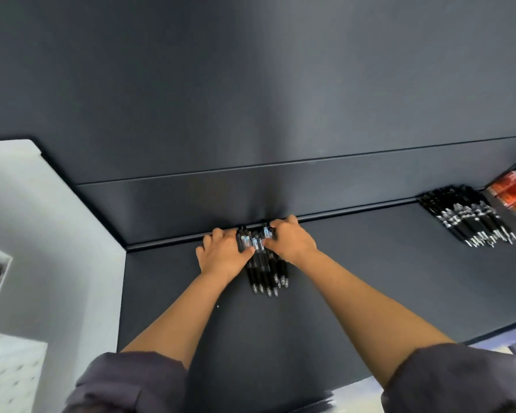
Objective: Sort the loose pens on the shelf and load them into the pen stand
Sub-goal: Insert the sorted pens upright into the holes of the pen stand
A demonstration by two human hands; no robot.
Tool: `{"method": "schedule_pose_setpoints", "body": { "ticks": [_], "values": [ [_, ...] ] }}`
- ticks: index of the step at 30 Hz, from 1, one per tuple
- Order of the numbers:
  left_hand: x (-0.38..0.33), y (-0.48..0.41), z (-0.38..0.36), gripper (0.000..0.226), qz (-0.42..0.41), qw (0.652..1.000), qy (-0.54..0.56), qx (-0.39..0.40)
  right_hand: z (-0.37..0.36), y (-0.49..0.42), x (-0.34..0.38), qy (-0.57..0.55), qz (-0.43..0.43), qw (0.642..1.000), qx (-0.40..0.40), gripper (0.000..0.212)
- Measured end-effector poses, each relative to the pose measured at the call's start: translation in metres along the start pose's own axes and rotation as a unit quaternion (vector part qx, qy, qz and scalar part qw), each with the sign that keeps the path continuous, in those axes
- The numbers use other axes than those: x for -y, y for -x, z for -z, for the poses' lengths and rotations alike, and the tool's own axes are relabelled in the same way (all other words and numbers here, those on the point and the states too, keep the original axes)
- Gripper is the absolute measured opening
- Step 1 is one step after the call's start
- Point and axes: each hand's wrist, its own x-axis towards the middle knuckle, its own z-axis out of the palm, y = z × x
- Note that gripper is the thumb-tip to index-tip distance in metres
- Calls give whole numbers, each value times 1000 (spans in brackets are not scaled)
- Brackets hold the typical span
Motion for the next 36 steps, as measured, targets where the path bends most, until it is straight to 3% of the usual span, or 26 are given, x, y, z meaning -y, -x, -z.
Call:
{"method": "schedule_pose_setpoints", "body": {
  "ticks": [7,17,25,29,36],
  "values": [
    [7,-7,-3,59,8,999,33,27,-7,-7,8,-4,-12,1000,8,48],
    [14,5,-1,45,-9,982,188,-12,-9,3,18,-93,13,995,-40,18],
    [6,24,28,45,-32,931,362,-23,13,26,20,-132,39,989,-61,14],
    [1,52,48,31,-62,899,433,-29,22,45,27,-132,78,986,-73,8],
    [7,116,67,26,-92,903,405,-109,28,108,49,-152,161,970,-98,11]
  ]
}}
